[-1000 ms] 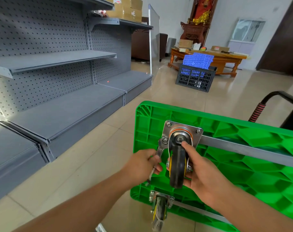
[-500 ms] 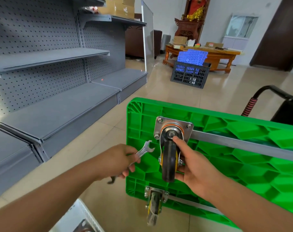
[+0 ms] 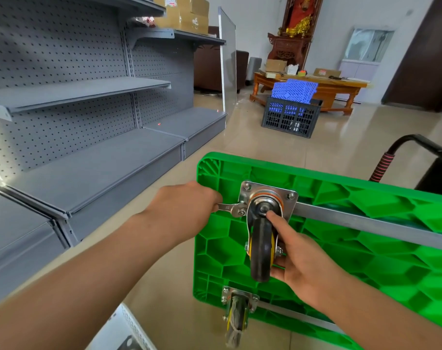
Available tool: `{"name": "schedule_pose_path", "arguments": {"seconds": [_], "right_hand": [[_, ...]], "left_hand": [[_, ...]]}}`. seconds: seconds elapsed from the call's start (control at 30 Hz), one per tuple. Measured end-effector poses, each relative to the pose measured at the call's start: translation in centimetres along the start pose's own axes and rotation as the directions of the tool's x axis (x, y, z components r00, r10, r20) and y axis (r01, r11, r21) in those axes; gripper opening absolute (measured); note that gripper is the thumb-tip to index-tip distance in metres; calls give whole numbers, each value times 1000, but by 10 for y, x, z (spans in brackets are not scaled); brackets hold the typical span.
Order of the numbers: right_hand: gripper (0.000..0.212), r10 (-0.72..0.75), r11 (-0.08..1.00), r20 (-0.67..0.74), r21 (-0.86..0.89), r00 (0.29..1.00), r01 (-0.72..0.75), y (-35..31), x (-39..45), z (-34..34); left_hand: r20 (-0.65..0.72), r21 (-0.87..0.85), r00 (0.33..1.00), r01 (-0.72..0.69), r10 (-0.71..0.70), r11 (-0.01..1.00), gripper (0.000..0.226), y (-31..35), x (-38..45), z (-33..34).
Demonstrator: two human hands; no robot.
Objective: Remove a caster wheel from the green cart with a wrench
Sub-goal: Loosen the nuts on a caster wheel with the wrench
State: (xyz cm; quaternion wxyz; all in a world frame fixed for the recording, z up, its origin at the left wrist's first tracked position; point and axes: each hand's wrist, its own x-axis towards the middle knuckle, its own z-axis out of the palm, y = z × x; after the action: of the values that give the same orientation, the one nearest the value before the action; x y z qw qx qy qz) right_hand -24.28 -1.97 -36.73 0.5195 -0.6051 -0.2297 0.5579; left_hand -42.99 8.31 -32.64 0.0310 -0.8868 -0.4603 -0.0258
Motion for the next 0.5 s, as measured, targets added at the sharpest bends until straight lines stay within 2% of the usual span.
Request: {"name": "schedule_pose_path", "arguments": {"seconds": [0.2,0.37,0.43,0.5], "right_hand": [[42,0,1000,-2,-2,1000,0,0,-1,0],[43,-6,1000,9,2,1000,6,0,-2,1],[44,-9,1000,10,-2,1000,9,0,-2,1],[43,-10,1000,4,1,1000,10,1,-1,1]], "left_hand": [[-12,181,1000,10,-8,983,22,6,-1,-15],[-30,245,999,-12,20,970,27,11,3,-9],[-73,256,997,-12,32,967,22,8,4,-1],[-79,191,997,-2,18,982,13,4,6,11]]}}
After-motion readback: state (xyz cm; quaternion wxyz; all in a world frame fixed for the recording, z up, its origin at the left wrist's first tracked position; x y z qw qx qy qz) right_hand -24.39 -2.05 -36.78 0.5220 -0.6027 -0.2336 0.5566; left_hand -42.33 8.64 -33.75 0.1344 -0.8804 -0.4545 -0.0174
